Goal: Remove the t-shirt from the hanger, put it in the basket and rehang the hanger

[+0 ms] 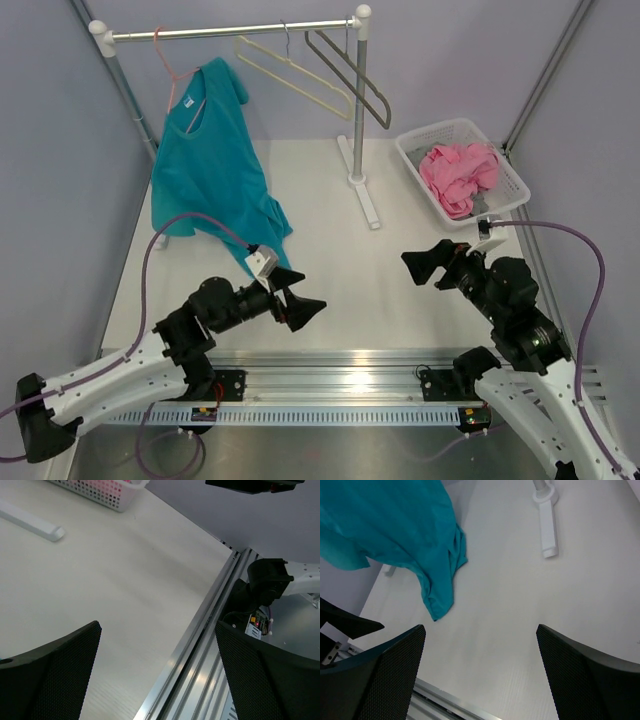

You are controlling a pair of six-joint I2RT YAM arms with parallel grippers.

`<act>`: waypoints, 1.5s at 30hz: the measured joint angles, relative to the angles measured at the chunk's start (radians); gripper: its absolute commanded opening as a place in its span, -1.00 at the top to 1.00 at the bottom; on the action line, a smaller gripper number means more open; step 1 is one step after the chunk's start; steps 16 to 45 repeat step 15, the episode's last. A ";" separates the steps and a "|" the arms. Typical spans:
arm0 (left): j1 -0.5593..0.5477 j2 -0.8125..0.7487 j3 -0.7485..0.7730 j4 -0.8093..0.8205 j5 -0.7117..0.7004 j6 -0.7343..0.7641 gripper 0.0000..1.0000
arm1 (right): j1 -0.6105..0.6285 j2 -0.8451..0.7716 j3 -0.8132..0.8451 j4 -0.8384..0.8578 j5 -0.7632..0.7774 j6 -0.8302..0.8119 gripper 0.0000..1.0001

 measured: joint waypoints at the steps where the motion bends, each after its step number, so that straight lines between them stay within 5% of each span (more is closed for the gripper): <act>1: -0.033 -0.019 0.000 0.000 -0.022 0.014 -0.98 | 0.000 -0.021 0.000 0.002 -0.009 -0.005 -0.99; 8: -0.159 -0.115 0.016 0.001 -0.160 0.090 -0.98 | 0.000 -0.011 0.001 0.008 -0.069 -0.031 -0.99; 45: -0.162 -0.155 0.016 0.000 -0.211 0.116 -0.98 | 0.000 -0.023 0.001 0.013 -0.092 -0.042 -0.99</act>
